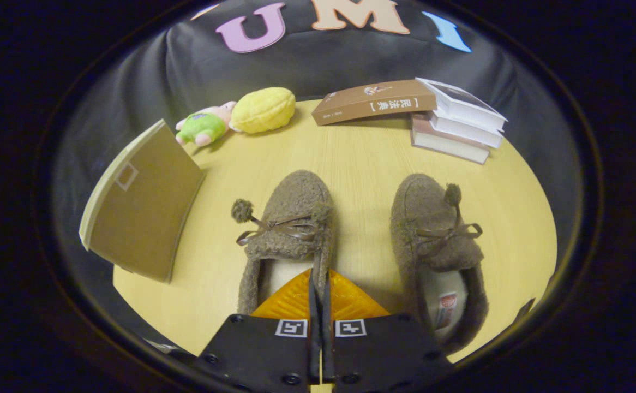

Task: Open the storage box then place both shoes into the box .Put the left shoe in first, then the right shoe, with the right side of both shoes facing outward in a uniform manner.

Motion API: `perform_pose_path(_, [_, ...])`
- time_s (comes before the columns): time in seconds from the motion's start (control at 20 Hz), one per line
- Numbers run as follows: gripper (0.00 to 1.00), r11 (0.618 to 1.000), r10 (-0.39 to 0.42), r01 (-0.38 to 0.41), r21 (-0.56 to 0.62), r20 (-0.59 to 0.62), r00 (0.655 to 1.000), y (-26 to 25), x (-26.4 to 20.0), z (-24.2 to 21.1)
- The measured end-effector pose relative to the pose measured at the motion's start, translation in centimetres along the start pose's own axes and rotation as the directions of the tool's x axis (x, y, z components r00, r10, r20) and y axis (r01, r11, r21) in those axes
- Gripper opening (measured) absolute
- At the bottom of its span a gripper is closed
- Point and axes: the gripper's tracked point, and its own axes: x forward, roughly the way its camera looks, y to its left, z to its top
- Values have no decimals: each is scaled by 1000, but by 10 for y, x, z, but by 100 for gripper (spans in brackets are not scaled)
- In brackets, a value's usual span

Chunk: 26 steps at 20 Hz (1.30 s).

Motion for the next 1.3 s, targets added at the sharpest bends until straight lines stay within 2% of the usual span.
perform_pose_path(0.35, [5, 989, 38, -45, 140, 54, 998, 31, -39, 32])
perform_pose_path(0.55, [5, 979, 72, -90, 182, 104, 992, 63, -66, 59])
perform_pose_path(1.0, [5, 959, 197, -231, 163, 204, 959, 180, -102, 113])
perform_pose_path(1.3, [5, 942, 274, -304, 138, 204, 940, 265, -95, 124])
